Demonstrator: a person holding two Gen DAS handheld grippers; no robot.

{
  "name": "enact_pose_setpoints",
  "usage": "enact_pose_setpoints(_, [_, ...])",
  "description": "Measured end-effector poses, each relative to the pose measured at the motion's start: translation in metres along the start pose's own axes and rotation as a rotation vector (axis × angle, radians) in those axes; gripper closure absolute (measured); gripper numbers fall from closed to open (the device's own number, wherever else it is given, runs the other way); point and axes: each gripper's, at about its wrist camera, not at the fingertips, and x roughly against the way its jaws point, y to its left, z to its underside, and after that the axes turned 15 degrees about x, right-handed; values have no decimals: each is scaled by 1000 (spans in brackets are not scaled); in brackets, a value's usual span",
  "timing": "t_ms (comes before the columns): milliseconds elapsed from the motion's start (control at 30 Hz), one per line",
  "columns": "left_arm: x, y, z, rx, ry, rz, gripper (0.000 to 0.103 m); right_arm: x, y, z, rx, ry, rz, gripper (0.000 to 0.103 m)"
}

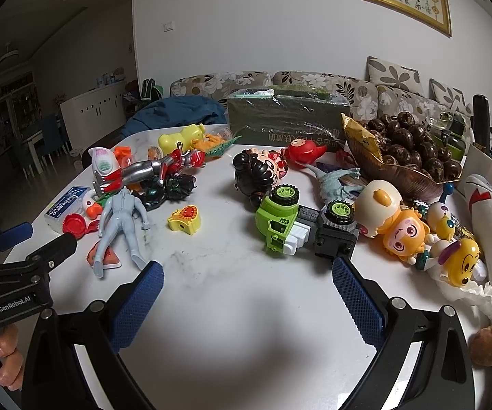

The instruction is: Collect trash

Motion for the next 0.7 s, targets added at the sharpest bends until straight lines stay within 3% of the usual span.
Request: enact_pose_setpoints(700, [-7,9,-3,58,54,-18,9,-2,-2,1,-13,8,6,5])
